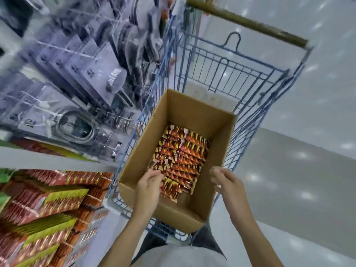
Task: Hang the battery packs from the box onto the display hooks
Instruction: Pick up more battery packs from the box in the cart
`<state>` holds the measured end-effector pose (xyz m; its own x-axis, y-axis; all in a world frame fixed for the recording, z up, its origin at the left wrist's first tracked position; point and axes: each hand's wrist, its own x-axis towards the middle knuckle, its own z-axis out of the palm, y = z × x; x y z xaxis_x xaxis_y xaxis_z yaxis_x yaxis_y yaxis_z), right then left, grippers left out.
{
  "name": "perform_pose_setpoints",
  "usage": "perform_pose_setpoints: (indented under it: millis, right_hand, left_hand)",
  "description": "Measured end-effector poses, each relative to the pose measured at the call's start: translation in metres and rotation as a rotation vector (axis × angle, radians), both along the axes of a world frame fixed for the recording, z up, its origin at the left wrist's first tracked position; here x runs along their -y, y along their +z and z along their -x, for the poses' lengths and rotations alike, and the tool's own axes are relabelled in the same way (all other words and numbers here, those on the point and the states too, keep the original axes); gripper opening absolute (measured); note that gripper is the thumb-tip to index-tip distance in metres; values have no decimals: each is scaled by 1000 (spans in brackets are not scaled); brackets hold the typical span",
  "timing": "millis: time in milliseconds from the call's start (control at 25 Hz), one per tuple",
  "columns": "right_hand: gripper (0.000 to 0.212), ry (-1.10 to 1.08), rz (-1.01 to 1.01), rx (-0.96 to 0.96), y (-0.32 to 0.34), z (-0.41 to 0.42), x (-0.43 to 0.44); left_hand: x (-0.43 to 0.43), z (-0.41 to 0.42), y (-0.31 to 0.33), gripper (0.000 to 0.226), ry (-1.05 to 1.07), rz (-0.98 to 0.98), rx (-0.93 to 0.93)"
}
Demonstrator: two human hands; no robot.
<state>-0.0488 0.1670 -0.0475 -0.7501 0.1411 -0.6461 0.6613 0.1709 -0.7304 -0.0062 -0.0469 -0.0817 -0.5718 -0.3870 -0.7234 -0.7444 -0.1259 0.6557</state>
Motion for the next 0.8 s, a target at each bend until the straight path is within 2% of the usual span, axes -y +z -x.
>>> perform_pose_setpoints:
  millis: [160,320,360,400,520,640,800]
  right_hand:
    - [19,134,-20,69,-35,36,9]
    - [13,200,-8,133,-61,54,12]
    - [12,227,-15,149,-66,57,12]
    - [12,242,-13,154,-67,59,11]
    - [12,280,-8,160,-66,62,6]
    - [14,272,6,131,-64,64,3]
    - [15,274,7,112,-67,63,6]
  left_hand:
    - [7,39,-53,18,-35,87,192]
    - [-7,61,-113,24,287,-80,457]
    - [-15,61,-132,29,290,-77,533]
    - [-23,60,-150,34,213,-39,582]
    - [-29,67,-180,36,-256,306,583]
    - [-7,79,-214,37,-427,405,511]
    - [-12,68,-253,56,-669,597,499]
